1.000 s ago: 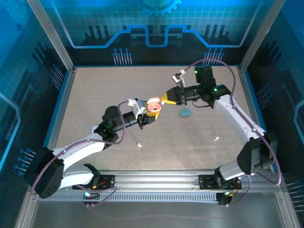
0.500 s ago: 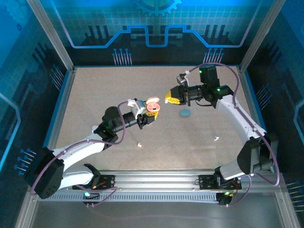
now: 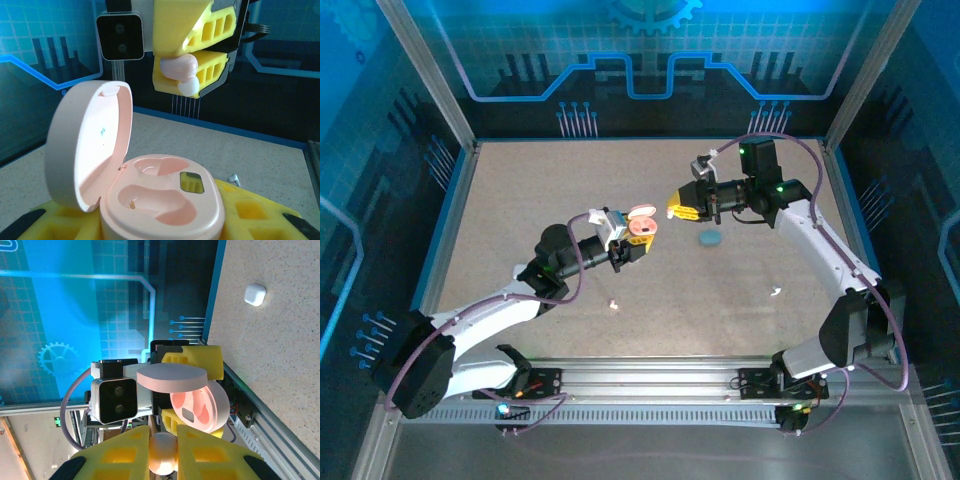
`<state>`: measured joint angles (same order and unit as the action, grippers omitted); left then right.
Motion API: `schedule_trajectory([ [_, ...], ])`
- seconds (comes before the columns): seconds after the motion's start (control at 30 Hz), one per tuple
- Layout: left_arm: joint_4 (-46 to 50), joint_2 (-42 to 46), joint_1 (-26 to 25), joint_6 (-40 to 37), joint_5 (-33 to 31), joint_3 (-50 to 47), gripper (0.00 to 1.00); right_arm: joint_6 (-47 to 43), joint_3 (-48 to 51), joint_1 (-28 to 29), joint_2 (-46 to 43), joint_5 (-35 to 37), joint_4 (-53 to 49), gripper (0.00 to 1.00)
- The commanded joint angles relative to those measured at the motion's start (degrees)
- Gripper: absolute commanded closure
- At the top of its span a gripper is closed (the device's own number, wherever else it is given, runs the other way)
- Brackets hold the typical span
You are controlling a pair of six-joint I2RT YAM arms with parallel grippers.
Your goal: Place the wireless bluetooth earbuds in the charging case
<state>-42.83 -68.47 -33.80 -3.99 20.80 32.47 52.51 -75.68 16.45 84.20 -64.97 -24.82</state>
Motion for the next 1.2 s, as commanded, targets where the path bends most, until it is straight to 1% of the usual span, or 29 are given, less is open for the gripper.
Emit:
schedule_trajectory([
  [0.0,-3.11,0.29,0.32,1.09,1.68,0.84,0.64,-1.74,-0.80,0.52,-0.14,-0.39,-1.70,0.83],
  [0.07,-3.10,0.13,0.32,1.18,1.94,1.02,0.64,-3.93,-1.85,0.86,0.25,0.97,-4.40,0.83],
  [0.2,-3.17,-0.17,0.36,1.56,2.71,1.59,0.64,-6.87,-2.56,1.81,0.34,3.40,-5.68,0.83],
  [0.47,-2.97,-0.57,0.32,1.74,3.24,1.92,0.64,-8.14,-3.67,3.14,1.40,4.48,-7.78,0.83],
  [0.7,-2.96,-1.44,0.24,1.42,2.28,2.42,0.64,-7.60,-3.98,3.81,1.41,4.75,-7.64,0.83],
  [0.87,-3.94,-2.29,0.20,0.60,0.61,2.34,0.64,-5.53,-2.67,3.51,1.81,1.60,-5.42,0.83],
  [1.0,-3.46,-1.78,0.17,-0.40,0.48,2.08,0.64,-2.07,-0.39,3.21,2.92,-4.09,0.29,0.84],
  [1.17,-3.29,-1.58,0.15,-0.95,1.43,2.07,0.64,-1.33,-0.65,3.25,3.60,-6.18,-0.94,0.84],
])
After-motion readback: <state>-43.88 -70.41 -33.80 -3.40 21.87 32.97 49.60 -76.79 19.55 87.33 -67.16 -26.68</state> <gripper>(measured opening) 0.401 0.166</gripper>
